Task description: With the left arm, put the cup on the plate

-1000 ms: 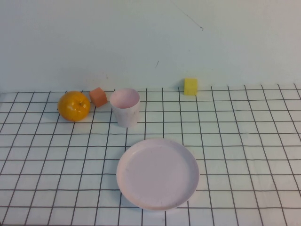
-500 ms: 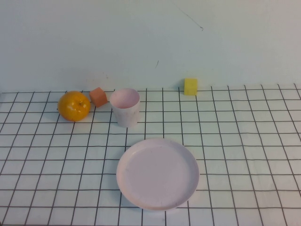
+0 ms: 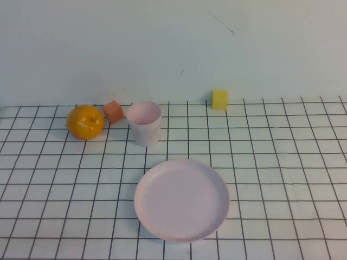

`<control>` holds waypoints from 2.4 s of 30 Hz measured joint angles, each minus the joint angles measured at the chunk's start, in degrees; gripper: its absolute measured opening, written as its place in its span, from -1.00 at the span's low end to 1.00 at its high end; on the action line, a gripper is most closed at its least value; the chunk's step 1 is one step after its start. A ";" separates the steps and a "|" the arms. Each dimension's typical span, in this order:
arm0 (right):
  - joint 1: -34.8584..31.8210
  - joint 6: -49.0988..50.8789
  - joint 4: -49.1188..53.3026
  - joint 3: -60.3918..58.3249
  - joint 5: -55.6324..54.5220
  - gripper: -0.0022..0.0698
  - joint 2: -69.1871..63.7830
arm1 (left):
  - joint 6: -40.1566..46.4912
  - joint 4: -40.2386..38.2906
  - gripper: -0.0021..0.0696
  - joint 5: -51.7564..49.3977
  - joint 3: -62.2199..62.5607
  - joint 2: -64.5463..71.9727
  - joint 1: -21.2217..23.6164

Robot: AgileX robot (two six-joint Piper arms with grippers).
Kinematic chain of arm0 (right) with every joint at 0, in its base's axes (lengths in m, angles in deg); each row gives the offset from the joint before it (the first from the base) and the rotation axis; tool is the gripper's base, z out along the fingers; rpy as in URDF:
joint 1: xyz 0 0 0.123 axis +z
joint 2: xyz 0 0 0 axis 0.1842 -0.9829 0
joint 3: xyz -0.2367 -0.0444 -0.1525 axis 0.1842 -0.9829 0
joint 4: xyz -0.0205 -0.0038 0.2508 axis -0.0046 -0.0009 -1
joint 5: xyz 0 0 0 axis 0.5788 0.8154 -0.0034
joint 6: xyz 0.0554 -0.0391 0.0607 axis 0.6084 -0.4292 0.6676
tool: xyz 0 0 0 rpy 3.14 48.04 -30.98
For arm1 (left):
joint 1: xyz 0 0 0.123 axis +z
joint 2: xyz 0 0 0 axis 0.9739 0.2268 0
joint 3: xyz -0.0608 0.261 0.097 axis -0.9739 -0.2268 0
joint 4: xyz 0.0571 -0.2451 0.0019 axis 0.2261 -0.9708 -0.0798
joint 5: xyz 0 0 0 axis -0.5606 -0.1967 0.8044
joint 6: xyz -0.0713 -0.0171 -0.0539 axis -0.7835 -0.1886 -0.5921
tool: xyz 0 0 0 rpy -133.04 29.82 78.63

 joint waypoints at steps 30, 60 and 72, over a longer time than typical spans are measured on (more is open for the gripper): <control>0.00 0.00 0.00 0.00 0.00 -0.94 0.00 | 1.74 -1.36 -0.95 0.81 24.67 3.14 0.00; 0.00 0.00 0.00 0.00 0.00 -0.94 0.00 | 15.56 -15.66 -0.89 -39.11 80.08 78.30 0.00; 0.00 0.00 0.00 0.00 0.00 -0.94 0.00 | 17.09 -15.80 0.33 -39.50 94.40 98.78 -8.47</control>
